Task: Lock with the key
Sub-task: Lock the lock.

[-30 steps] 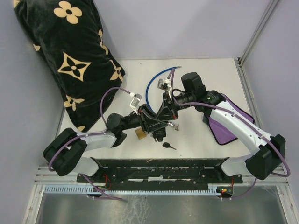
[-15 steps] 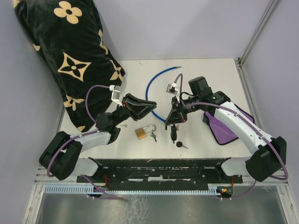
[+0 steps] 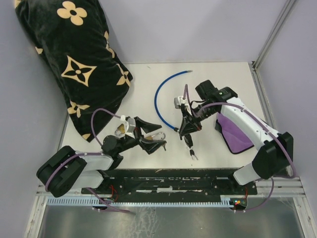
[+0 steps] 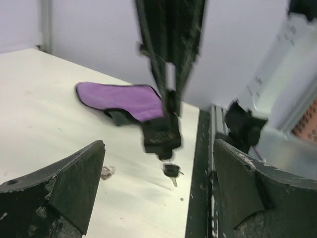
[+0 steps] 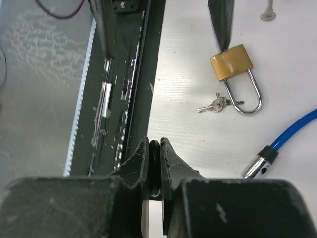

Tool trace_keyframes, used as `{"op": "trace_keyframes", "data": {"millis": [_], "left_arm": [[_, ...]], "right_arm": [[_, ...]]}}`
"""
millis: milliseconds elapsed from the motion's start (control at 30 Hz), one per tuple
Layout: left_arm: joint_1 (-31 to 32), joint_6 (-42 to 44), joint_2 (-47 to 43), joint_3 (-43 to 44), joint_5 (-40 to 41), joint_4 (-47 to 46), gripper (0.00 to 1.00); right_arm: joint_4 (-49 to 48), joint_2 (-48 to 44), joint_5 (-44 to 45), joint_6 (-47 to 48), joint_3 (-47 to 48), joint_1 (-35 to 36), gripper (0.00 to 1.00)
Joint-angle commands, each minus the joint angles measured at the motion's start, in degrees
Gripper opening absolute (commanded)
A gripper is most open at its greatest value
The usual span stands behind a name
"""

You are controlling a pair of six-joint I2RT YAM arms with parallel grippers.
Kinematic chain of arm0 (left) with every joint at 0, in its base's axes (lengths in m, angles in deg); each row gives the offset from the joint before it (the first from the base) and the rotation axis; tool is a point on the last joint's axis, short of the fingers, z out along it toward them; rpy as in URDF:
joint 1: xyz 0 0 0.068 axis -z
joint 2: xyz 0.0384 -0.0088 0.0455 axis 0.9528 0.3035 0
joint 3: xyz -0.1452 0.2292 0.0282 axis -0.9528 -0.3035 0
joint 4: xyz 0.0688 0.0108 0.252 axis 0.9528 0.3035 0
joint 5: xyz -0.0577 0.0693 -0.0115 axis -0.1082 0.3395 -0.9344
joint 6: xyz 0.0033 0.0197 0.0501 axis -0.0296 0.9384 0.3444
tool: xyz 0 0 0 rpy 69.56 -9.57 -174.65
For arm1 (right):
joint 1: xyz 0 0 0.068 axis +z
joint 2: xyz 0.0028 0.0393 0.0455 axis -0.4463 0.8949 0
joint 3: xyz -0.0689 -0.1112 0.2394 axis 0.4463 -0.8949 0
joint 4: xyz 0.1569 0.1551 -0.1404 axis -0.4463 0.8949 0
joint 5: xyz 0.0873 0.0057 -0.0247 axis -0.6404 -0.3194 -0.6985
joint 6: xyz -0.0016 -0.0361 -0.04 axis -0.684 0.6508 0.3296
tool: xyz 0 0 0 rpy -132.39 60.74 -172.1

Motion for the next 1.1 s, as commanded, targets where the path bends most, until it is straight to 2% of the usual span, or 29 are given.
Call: {"op": "trace_keyframes", "data": {"millis": [0,67,167,333,500,633,833,1000,1067], "left_arm": [[7.9,24.9,1.3,-0.2,-0.1,3.9,0.96],[10.4,30.8,3.4,0.4,0.1,5.7,0.96],[11.8,33.6,9.3,2.1,0.4,1.2,0.96],[11.8,34.5,21.4,4.6,3.7,-12.5,0.96],[12.2,35.7,27.1,9.2,4.4,-13.3,0.95],[12.2,33.9,27.9,11.6,-1.5,-13.3,0.93],[12.2,27.1,30.1,14.4,-9.4,-13.3,0.70],[12.9,24.1,30.7,16.1,-12.1,-13.3,0.64],[12.9,23.3,30.5,16.6,-12.6,-13.3,0.58]], "right_arm": [[28.9,6.3,-3.8,39.9,12.3,1.0,0.02],[38.9,8.0,-3.2,55.7,13.8,1.0,0.02],[40.5,6.7,-2.9,65.3,12.1,1.6,0.03],[34.8,5.2,-0.7,63.5,11.3,5.0,0.03],[34.3,6.0,-1.1,63.4,10.6,7.9,0.03],[33.6,6.4,-1.4,63.5,10.0,8.5,0.03],[33.4,7.7,-2.0,63.9,10.3,8.5,0.03],[33.9,8.3,-1.7,64.5,10.1,8.5,0.03],[33.8,8.2,-1.2,64.4,9.9,8.4,0.03]]}}
